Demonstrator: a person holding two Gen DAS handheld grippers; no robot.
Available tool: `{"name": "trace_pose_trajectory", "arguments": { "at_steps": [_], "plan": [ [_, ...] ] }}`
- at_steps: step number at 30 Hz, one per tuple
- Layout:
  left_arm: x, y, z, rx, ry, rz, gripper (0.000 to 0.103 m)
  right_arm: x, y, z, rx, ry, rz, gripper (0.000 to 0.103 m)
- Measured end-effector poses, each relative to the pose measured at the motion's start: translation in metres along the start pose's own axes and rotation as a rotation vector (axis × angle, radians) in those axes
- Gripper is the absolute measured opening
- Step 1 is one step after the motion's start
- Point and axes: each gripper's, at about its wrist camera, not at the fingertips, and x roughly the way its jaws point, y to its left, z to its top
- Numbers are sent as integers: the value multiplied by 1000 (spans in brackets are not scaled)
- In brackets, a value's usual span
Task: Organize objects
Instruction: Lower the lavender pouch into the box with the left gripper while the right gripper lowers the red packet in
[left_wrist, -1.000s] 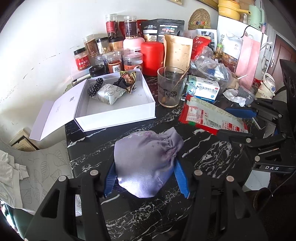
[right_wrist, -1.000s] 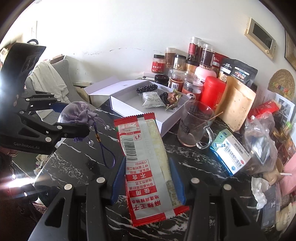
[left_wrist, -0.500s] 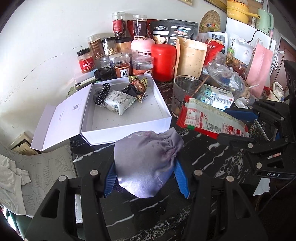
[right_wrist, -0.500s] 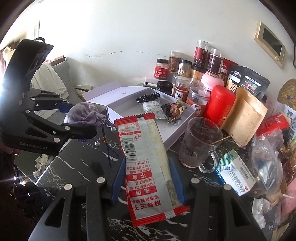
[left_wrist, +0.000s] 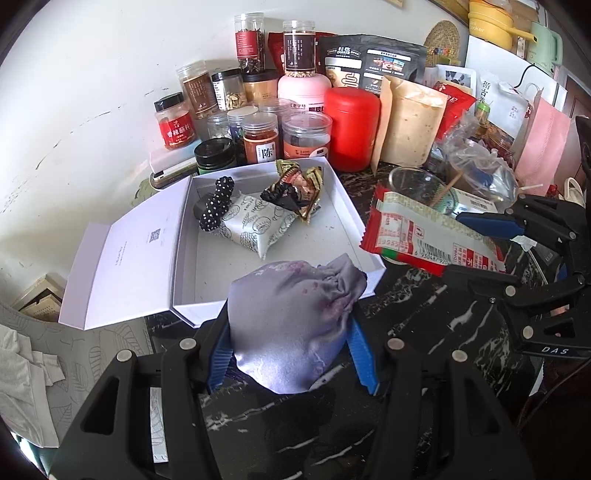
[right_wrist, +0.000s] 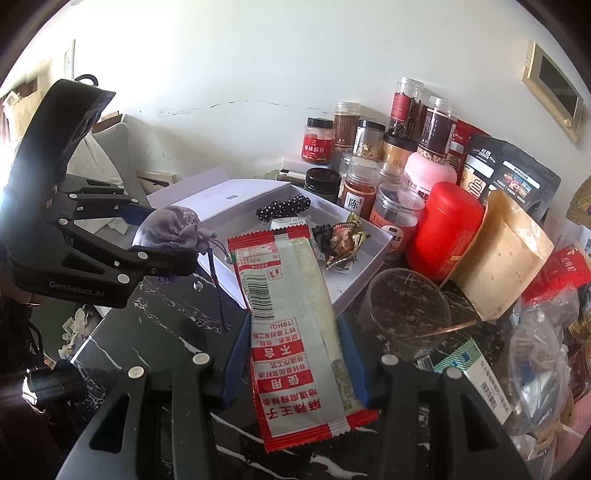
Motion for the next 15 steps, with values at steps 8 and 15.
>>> {"name": "trace_pose_trajectory", "arguments": {
  "at_steps": [8, 15],
  "plan": [
    [14, 23, 28, 19, -14, 24, 53, 22, -7, 25, -25, -10, -7, 48],
    [28, 36, 52, 40, -19, 41, 53, 37, -16, 47, -37, -24, -5, 48]
  ]
}}
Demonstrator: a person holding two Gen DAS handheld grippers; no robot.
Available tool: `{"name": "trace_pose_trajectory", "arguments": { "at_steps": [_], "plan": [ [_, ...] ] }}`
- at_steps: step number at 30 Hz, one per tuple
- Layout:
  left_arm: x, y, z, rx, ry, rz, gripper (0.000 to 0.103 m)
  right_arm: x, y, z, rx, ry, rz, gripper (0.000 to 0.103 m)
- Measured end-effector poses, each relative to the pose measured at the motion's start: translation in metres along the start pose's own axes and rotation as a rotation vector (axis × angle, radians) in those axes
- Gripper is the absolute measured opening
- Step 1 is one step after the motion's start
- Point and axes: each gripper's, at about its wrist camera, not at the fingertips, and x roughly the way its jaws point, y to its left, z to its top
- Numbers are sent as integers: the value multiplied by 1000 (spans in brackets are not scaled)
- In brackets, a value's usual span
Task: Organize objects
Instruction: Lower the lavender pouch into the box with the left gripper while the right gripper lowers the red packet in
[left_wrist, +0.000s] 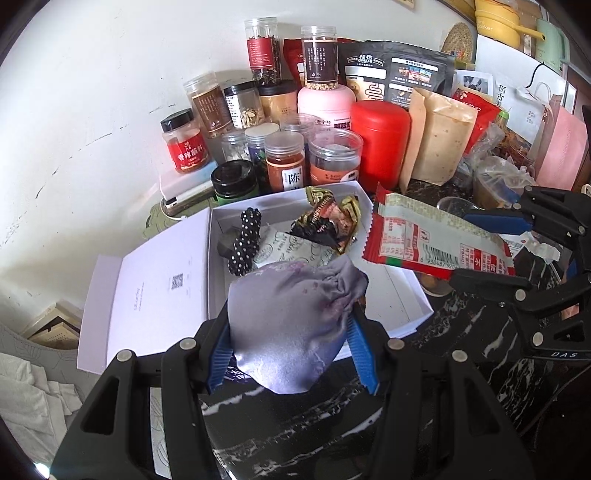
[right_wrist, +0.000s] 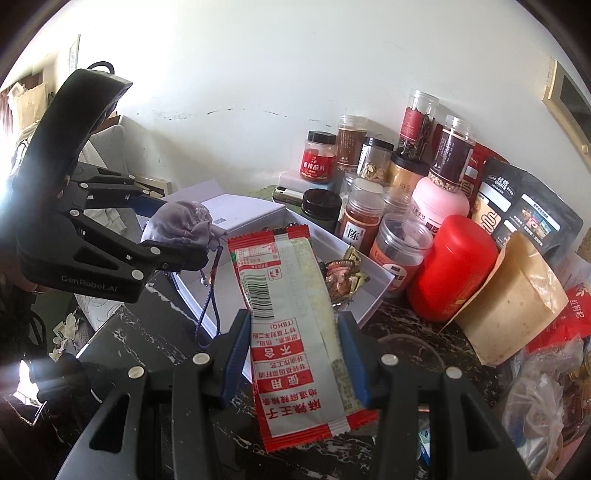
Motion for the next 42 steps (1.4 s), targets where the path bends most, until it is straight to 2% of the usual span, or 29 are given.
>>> {"name": "trace_pose_trajectory", "arguments": {
  "at_steps": [3, 18, 42],
  "plan": [
    [6, 6, 12, 2, -3, -26, 53, 5, -5, 9, 0, -9, -3, 48],
    [43, 27, 49, 44, -2, 27, 54, 41, -24, 37, -14, -13, -18, 48],
    [127, 40, 41, 30, 96, 50, 54, 119, -25, 29, -7, 101, -23, 48]
  ]
}}
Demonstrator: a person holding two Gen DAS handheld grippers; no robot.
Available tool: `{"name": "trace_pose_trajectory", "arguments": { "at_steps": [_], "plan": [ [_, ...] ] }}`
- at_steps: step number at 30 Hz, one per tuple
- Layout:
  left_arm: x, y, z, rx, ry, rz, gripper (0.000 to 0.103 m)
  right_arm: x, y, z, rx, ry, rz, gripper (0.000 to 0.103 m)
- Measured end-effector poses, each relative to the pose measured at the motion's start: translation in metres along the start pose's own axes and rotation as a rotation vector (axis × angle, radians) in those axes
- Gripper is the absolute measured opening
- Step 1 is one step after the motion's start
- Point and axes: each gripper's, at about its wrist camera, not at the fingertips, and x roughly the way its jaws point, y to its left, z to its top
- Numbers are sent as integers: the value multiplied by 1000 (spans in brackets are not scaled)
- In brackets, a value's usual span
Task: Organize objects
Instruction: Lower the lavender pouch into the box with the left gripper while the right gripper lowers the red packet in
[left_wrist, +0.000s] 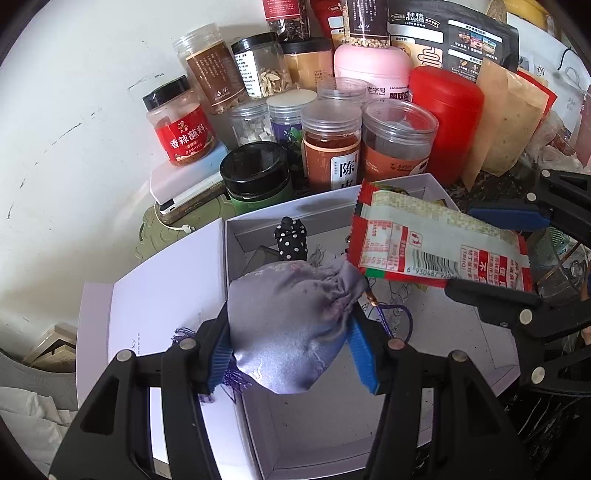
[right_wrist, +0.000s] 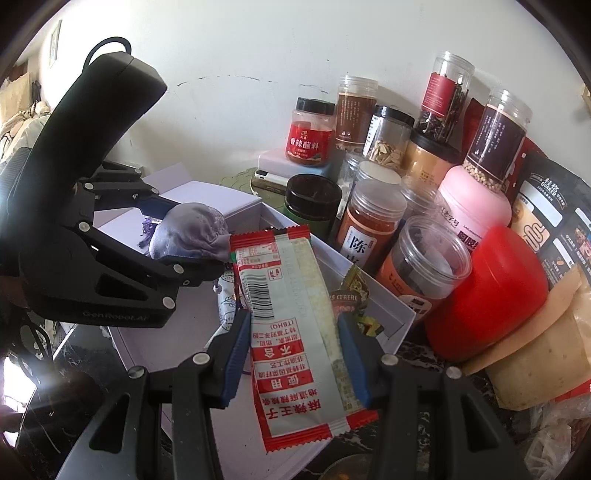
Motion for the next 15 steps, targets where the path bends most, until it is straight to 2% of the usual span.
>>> {"name": "trace_pose_trajectory", "arguments": {
  "at_steps": [3, 8, 15],
  "plan": [
    [11, -2, -3, 7, 17, 12, 54, 9, 2, -3, -1, 20, -4, 48],
    [25, -6, -9, 13, 36, 11, 54, 16, 11, -5, -39, 44, -59, 48],
    [32, -7, -17, 5, 39, 26, 54, 25, 15, -13, -7, 71, -43, 48]
  ]
}}
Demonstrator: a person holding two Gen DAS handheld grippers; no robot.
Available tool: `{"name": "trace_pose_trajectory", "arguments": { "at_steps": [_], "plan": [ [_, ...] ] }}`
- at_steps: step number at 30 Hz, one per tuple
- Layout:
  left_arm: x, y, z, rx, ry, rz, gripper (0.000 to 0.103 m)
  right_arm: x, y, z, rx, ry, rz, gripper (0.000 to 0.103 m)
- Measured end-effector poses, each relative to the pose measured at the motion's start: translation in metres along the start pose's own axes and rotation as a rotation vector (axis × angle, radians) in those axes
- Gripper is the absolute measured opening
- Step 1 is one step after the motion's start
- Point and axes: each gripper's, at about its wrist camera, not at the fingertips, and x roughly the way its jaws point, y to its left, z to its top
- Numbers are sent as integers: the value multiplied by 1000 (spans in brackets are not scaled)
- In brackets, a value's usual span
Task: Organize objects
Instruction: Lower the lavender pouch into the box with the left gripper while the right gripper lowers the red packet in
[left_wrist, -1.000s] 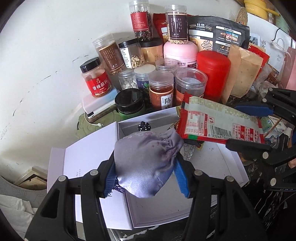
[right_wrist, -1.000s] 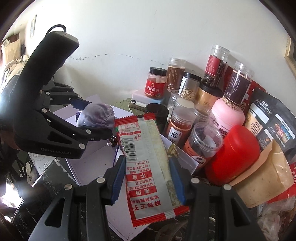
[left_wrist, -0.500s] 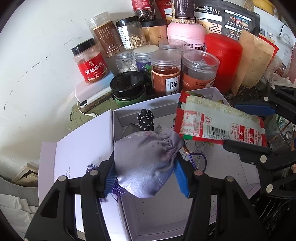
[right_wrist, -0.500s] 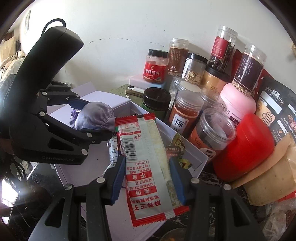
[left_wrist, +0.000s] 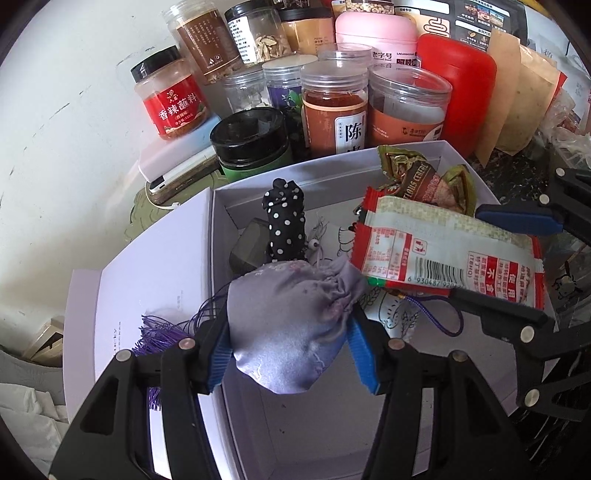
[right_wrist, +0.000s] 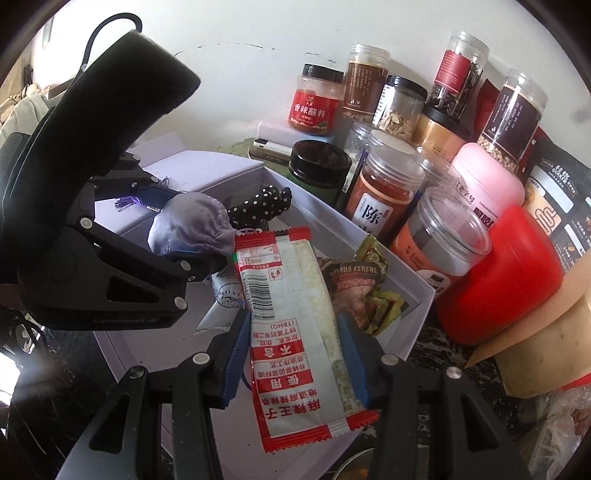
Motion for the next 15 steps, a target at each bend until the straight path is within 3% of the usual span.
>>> {"name": "trace_pose_trajectory", "arguments": {
  "at_steps": [9, 15],
  "plan": [
    [1, -9, -5, 2, -20, 36, 54, 10, 5, -9, 34, 24, -5, 48],
    [4, -5, -3, -30, -9, 19, 58, 15, 1, -10, 76, 27, 27, 48]
  ]
}}
